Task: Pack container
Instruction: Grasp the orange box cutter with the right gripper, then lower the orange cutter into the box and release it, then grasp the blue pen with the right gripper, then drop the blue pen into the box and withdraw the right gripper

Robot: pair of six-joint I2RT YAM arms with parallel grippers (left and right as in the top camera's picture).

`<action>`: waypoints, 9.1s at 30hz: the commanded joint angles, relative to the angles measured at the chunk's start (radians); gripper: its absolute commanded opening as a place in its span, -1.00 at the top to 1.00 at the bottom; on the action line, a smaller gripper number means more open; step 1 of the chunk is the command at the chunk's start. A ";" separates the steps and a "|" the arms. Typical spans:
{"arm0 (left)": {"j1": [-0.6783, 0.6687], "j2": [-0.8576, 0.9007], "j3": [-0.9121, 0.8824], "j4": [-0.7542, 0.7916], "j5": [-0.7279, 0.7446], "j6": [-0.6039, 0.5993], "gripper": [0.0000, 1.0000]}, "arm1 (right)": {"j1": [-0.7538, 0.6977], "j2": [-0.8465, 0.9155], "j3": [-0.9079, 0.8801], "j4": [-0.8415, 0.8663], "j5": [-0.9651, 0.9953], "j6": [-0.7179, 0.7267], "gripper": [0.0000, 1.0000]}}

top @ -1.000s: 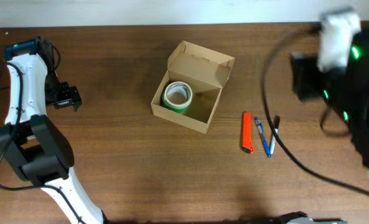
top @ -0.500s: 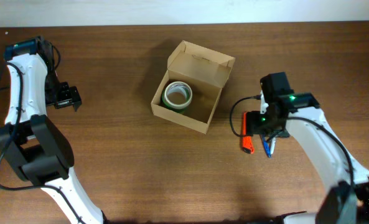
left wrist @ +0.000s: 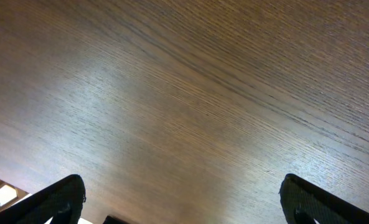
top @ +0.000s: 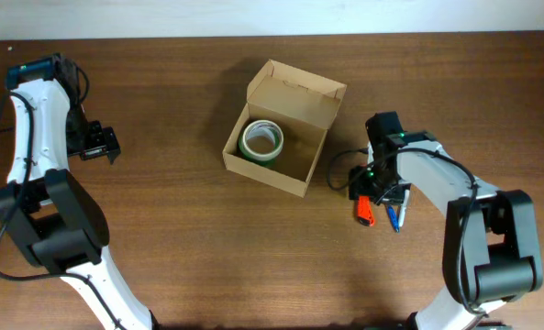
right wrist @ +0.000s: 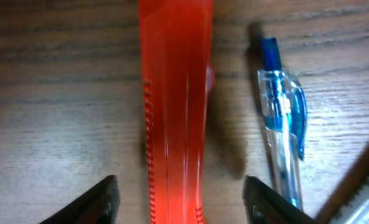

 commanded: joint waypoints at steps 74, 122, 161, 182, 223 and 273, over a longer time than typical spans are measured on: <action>0.002 -0.008 -0.005 0.003 0.008 0.013 -0.99 | 0.513 0.452 1.007 -0.497 0.022 -0.655 0.93; 0.002 -0.008 -0.005 0.003 0.008 0.013 -1.00 | 0.509 0.155 0.974 -0.513 0.264 -0.613 0.14; 0.002 -0.008 -0.005 0.003 0.008 0.013 -0.99 | -0.169 -0.170 -0.057 -0.065 0.003 -0.153 0.04; 0.002 -0.008 -0.005 0.003 0.008 0.013 -1.00 | -0.170 0.045 -0.043 0.055 0.005 -0.129 0.92; 0.002 -0.008 -0.005 0.003 0.008 0.013 -1.00 | 0.496 0.439 1.102 -0.508 0.038 -0.755 0.93; 0.002 -0.008 -0.005 0.003 0.008 0.013 -1.00 | 0.507 0.297 1.040 -0.459 0.154 -0.645 0.62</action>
